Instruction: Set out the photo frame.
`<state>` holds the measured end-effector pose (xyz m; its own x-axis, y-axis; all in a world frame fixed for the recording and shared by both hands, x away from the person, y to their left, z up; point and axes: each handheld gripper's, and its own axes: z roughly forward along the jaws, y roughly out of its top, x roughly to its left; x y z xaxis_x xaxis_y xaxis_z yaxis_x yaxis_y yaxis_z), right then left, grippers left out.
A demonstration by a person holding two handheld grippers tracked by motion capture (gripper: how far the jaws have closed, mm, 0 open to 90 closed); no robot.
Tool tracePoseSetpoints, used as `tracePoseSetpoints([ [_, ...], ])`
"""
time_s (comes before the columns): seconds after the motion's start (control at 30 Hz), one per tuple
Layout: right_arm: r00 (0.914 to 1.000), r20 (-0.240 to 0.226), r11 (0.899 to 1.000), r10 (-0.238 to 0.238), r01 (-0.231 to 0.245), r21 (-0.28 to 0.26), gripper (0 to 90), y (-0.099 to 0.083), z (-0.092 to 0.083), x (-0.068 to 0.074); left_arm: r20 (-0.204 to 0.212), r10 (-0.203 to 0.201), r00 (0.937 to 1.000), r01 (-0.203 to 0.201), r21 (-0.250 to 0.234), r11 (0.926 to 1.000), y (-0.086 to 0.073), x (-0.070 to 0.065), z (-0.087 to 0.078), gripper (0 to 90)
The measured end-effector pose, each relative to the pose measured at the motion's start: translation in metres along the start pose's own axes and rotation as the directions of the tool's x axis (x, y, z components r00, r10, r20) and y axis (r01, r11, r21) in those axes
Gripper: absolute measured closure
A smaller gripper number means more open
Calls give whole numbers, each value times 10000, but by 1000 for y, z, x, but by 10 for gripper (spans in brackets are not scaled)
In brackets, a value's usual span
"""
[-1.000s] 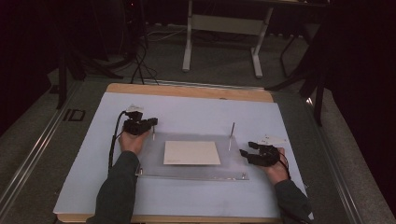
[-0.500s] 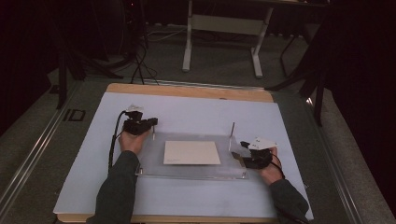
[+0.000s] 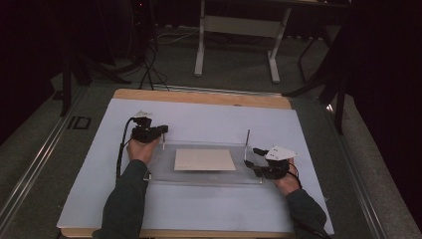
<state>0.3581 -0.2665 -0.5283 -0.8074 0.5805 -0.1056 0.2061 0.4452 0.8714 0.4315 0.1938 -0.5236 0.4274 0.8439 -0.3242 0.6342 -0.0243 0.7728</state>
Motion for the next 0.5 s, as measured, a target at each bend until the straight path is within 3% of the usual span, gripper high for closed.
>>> tracePoseSetpoints([
  [0.3, 9997, 250, 9998, 41, -35, -218, 389, 2, 0, 0, -18, -11, 10000, 11, 67, 10000, 1, 0, 0, 843],
  [0.5, 9999, 149, 9991, 17, -11, -426, 416, 5, 2, 2, -61, -66, 10000, 67, 123, 9999, 2, 0, 1, 842],
])
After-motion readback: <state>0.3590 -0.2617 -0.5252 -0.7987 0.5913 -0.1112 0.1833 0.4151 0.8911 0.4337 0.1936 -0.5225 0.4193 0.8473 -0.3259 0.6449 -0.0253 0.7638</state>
